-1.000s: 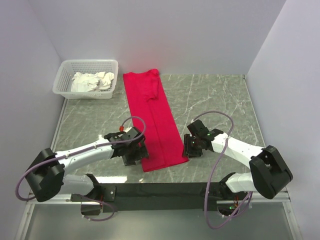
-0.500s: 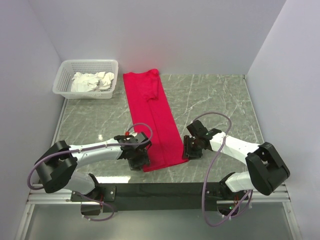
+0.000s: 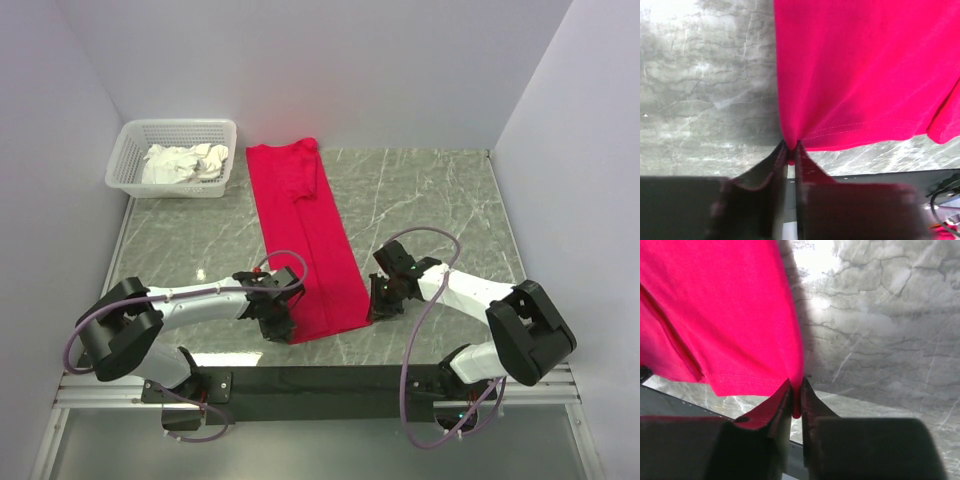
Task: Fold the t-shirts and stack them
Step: Fold the tshirt
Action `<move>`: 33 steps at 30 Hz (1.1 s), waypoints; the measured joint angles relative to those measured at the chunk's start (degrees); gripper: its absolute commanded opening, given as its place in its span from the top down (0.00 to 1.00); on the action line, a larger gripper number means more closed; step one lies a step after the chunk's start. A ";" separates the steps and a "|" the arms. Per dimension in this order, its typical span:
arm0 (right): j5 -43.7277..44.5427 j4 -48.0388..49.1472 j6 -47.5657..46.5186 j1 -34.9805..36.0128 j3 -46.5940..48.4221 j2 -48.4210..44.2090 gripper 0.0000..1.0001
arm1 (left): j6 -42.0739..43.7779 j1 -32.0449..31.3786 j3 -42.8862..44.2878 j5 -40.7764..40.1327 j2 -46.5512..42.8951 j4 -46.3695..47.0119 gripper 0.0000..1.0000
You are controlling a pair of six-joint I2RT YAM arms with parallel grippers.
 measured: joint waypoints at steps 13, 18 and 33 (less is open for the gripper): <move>0.98 -11.13 -0.02 2.58 -0.50 -9.73 1.00 | -1.44 -7.74 0.72 1.95 -5.84 -6.71 0.99; 1.07 -17.38 0.61 6.32 -0.20 -14.12 1.00 | -3.06 -12.98 0.24 4.59 -6.80 -7.39 0.99; 8.98 -23.80 -6.84 3.48 35.39 9.53 1.00 | 8.17 18.27 6.40 1.62 -11.23 -5.70 0.99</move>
